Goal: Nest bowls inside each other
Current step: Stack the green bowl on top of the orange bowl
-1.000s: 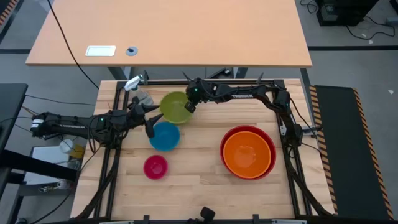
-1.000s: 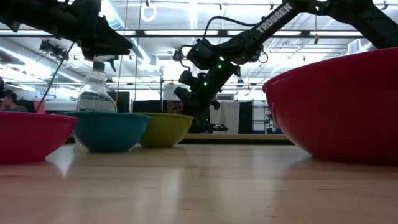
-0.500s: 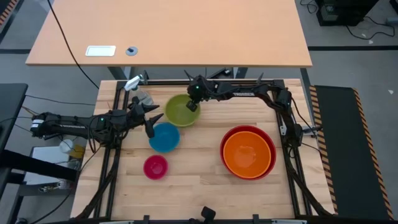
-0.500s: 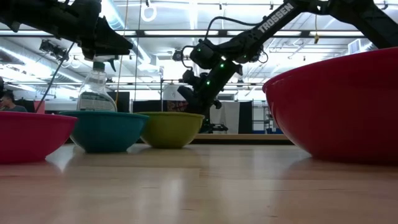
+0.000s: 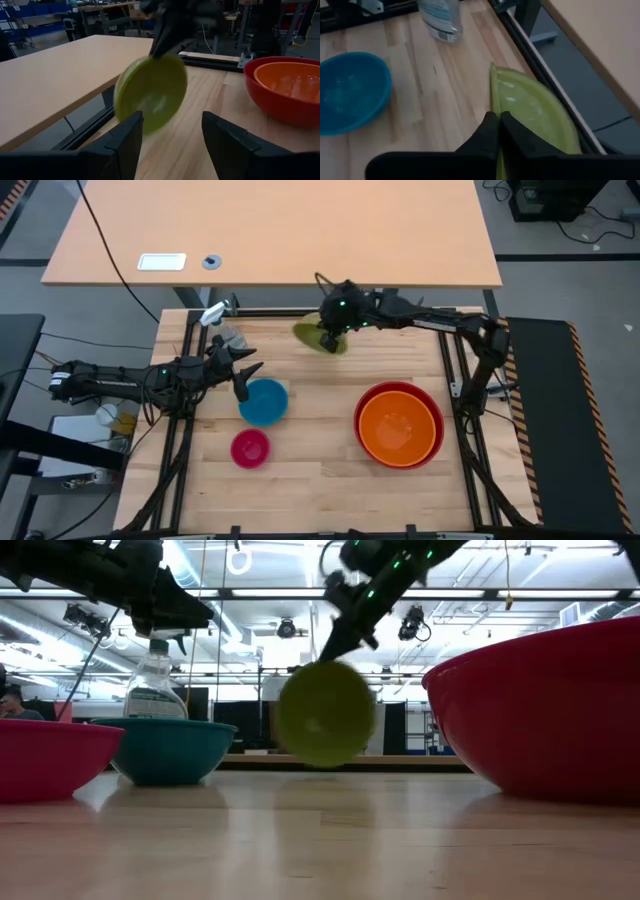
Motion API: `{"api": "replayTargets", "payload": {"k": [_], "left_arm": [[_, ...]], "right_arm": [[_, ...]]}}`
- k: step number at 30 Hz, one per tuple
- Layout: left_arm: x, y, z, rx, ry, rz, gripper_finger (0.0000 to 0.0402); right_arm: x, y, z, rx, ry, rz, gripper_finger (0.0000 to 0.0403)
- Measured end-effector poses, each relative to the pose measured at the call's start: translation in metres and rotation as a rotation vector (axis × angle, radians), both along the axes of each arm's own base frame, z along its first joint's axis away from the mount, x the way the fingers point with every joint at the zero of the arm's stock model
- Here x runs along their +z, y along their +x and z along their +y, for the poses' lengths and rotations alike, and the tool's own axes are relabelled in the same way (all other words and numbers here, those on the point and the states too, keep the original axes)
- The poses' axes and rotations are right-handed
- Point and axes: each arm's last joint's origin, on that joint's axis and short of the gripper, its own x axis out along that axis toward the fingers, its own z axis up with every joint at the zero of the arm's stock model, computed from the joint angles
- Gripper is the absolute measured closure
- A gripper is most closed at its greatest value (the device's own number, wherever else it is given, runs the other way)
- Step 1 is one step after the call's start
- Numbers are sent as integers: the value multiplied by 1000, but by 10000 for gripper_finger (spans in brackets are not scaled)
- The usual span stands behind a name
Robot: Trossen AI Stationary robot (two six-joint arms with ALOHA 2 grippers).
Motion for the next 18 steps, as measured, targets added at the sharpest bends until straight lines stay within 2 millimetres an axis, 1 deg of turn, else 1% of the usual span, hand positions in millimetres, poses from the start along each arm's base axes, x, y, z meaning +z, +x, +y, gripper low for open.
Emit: {"api": "replayTargets", "payload": {"k": [3, 5, 9, 15, 18], "left_arm": [[0, 0, 0, 0, 0, 0, 193], [0, 0, 0, 0, 0, -1, 193], [0, 0, 0, 0, -1, -1, 193], [0, 0, 0, 1, -4, -3, 193], [0, 0, 0, 1, -4, -3, 193]], "right_arm": [[10, -12, 4, -17, -4, 37, 391], [7, -16, 6, -8, 27, 78, 392], [-2, -14, 12, 53, 112, 118, 393], [-2, -12, 19, 89, 123, 124, 393], [-10, -14, 18, 74, 107, 188, 390]]}}
